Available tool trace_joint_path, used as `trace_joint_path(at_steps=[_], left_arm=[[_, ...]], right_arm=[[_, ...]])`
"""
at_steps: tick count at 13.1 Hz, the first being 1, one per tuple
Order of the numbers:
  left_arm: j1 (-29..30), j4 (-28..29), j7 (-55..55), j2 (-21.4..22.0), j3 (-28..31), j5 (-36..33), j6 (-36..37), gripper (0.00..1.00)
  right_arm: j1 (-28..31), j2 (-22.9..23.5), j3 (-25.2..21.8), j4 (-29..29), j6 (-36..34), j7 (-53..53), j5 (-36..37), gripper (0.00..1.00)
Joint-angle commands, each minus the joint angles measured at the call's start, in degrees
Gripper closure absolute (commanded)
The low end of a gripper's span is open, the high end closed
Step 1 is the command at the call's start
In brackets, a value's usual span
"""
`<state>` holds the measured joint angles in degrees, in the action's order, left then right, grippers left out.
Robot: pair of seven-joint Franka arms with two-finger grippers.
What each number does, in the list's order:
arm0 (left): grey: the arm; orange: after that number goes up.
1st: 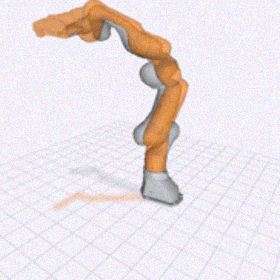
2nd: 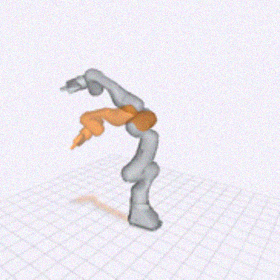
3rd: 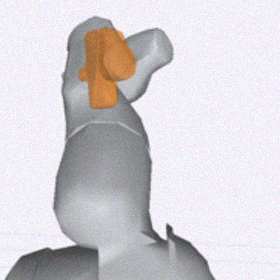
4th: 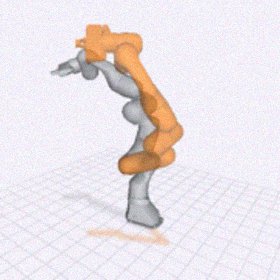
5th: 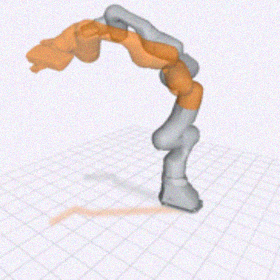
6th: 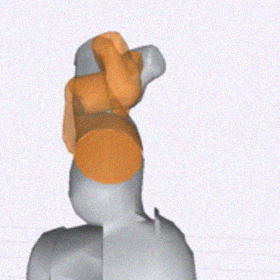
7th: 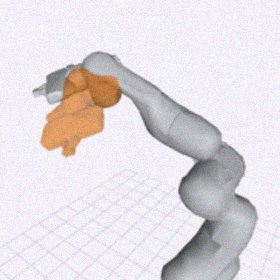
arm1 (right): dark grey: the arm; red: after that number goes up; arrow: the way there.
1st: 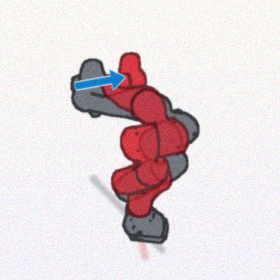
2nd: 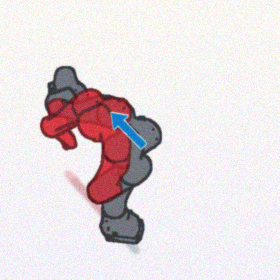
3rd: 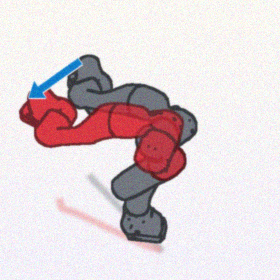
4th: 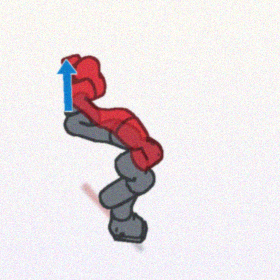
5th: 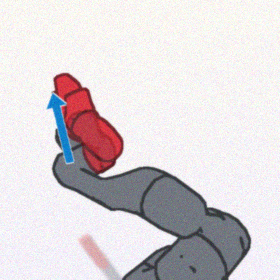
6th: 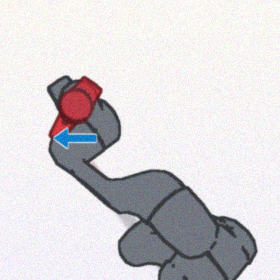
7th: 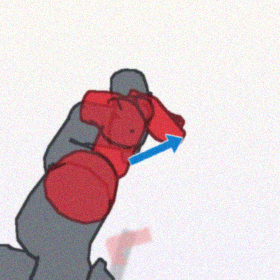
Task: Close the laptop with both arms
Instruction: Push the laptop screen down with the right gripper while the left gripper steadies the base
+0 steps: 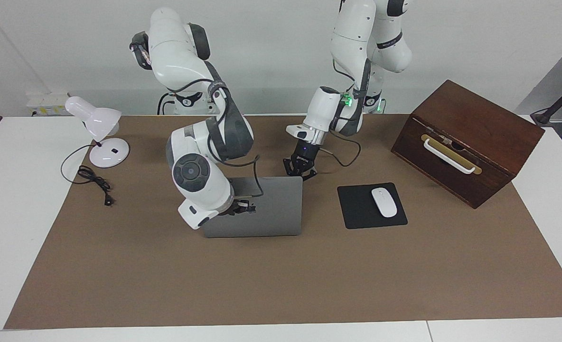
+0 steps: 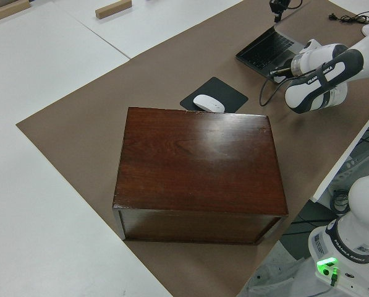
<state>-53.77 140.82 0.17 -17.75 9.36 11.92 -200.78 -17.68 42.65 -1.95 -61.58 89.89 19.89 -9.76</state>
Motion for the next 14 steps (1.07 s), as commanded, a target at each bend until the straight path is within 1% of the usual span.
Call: trace_joint_path(at_steps=[1,4,6,8,14], left_arm=[[-0.4,1.8,-1.4,-3.2,0.8,0.9,0.0,1.0],[-0.4,1.9,-2.0,-3.3,0.8,0.9,0.0,1.0],[-0.4,2.1,-2.1,-3.5,0.9,0.9,-0.1,1.0],[-0.4,2.1,-2.6,-3.6,0.9,0.9,0.0,1.0],[-0.4,2.1,-3.2,-4.3,0.9,0.9,-0.1,1.0]], right_arm=[[0.4,-3.1,0.5,-6.0,0.5,1.2,-1.0,1.0],[0.5,-3.0,0.6,-6.5,1.0,1.2,-1.1,1.0],[0.4,-3.1,0.5,-9.3,3.4,1.3,-1.1,1.0],[0.3,-3.1,0.5,-10.8,4.5,1.3,-1.1,1.0],[0.4,-3.0,0.5,-12.1,6.2,1.3,-1.0,1.0]])
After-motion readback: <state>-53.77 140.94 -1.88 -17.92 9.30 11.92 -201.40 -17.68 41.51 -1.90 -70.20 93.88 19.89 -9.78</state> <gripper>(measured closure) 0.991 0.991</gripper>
